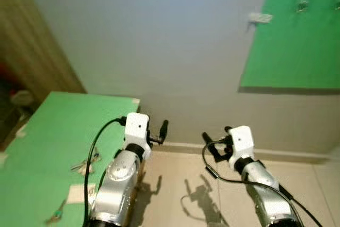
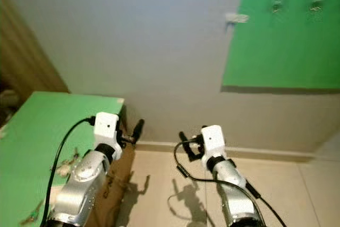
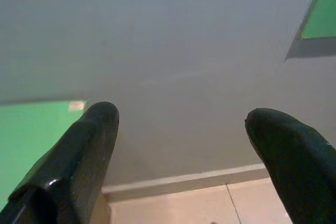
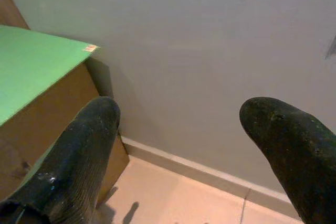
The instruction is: Hang keys on a hook
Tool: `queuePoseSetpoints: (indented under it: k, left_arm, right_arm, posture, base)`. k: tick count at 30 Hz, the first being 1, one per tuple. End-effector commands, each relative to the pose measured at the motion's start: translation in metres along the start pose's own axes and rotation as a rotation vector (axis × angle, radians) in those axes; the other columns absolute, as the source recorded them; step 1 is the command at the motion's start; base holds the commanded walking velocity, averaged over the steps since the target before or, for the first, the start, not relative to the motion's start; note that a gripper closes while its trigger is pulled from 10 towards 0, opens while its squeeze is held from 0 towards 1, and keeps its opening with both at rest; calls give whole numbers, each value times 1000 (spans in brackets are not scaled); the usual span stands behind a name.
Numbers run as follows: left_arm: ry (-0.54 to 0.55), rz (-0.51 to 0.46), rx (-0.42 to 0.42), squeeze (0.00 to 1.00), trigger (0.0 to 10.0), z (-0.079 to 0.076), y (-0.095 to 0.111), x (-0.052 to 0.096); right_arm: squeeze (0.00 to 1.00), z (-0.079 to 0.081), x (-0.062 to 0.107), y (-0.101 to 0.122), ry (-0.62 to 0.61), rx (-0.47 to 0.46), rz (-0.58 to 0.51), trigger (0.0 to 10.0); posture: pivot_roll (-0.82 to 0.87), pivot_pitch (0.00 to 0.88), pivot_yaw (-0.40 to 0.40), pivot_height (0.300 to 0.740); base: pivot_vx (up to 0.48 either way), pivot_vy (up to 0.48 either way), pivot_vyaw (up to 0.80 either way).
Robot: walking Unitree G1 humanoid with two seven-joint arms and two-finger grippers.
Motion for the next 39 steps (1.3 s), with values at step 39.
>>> queuePoseSetpoints:
  k: [39]
  left_arm:
    - [109,-50,-85,0,10000,5,3,10]
  right_arm:
    - [0,17,-5,3,194,-43,21,10000]
  posture:
    - [-140,22,61,740]
  base:
    - [0,-203,453]
Point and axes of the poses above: a point about 5 cm out from each wrist's last joint towards the gripper, its own x axis pointing back from the gripper into the wrist, its own y axis along the axis of the wrist's last joint, z = x × y, the point moved 3 cm from there along -x, pointing out of the wrist towards the gripper, and after that the axes turned 11 degrees about x, right-handed, at the moved point
